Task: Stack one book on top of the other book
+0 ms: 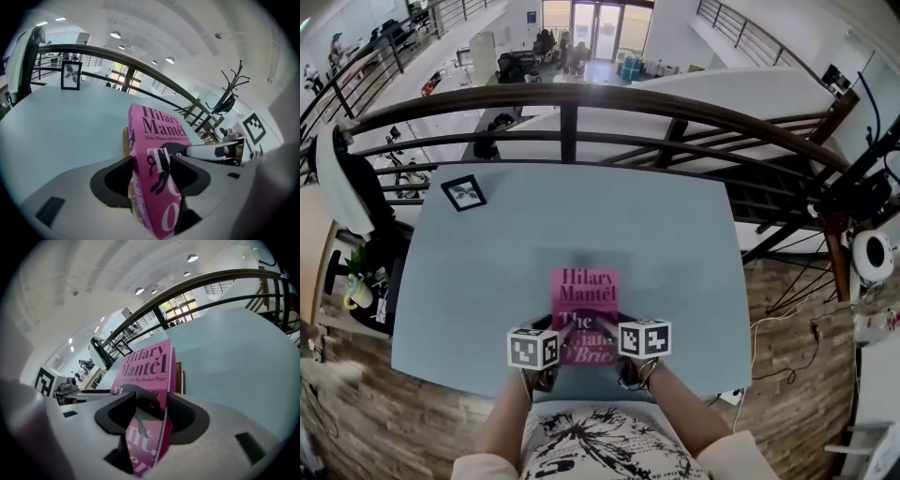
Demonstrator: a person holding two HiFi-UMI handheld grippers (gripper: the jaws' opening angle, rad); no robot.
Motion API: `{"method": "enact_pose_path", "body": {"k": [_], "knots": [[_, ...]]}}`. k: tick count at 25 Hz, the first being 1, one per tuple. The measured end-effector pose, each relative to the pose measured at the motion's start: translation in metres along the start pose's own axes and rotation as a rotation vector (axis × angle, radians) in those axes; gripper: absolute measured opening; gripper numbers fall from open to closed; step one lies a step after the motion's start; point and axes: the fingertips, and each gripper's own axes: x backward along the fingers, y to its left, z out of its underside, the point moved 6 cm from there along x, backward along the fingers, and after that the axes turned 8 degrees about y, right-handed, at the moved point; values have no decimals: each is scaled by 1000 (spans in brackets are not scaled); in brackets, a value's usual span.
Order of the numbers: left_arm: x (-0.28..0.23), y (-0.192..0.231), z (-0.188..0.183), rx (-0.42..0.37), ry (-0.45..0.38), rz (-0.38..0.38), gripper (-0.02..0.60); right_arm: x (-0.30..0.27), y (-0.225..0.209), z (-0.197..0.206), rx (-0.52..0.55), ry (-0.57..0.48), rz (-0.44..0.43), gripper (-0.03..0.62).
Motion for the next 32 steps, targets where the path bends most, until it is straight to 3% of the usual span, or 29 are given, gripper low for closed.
{"method": "enact_pose_path", "body": {"k": [9, 14, 17, 20, 23, 28, 30, 32], "knots": [[-11, 19, 0, 24, 27, 8, 239, -20, -6, -2, -1, 30, 30, 202], [-13, 18, -1, -19, 17, 4, 239, -21, -8, -1, 16, 20, 43, 210], [-7, 19, -6, -40, -6, -27, 239, -18, -10, -4, 57, -10, 111, 243], [4, 18, -14, -48, -57, -17, 239, -8, -8, -10, 73, -84, 146, 250], [21, 13, -25, -80, -119, -19, 239, 7, 2, -19, 82, -154, 114, 239], [55, -12, -38, -213, -286, 41, 238, 38, 28, -30, 207, -259, 120, 116], [72, -23, -41, -278, -359, 47, 207, 51, 42, -32, 262, -309, 138, 89], [89, -30, -45, -330, -433, 28, 138, 66, 54, -34, 302, -371, 157, 32]]}}
